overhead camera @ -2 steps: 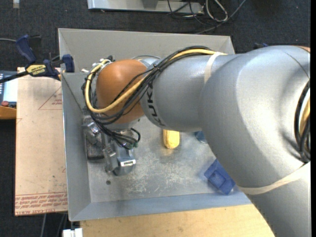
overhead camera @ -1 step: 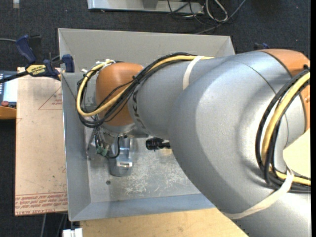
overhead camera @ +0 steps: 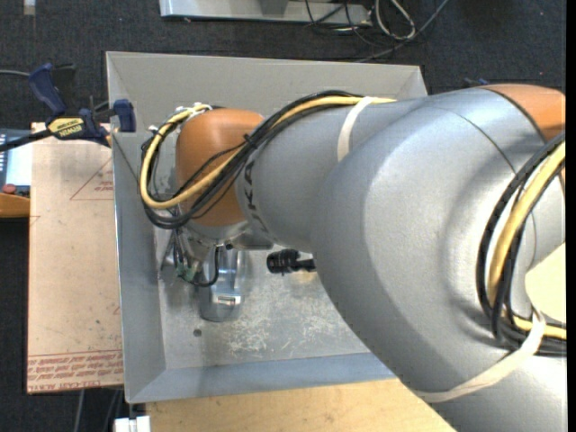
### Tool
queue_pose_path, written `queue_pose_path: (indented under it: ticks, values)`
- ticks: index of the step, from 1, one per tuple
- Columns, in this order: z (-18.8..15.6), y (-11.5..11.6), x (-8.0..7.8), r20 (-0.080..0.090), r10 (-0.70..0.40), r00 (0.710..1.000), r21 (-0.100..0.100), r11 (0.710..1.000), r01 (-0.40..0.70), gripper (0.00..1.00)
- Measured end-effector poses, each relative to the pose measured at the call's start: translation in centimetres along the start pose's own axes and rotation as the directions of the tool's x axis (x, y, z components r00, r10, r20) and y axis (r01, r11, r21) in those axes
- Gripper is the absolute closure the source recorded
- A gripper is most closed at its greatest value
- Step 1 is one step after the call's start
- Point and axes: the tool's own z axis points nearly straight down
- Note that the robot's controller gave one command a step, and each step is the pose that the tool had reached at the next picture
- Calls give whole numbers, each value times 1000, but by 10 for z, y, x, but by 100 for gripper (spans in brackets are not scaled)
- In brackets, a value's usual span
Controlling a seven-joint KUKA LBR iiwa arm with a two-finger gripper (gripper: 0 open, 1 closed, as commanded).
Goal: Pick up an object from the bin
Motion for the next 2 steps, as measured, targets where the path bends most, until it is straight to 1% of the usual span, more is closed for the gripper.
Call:
queue_pose_path:
  ticks: [1,2]
  values:
    - [-14,1,-1,2,-1,1000,-3,1000,1,100]
    - [-32,-1,1,-5,-2,1000,6,1000,2,100]
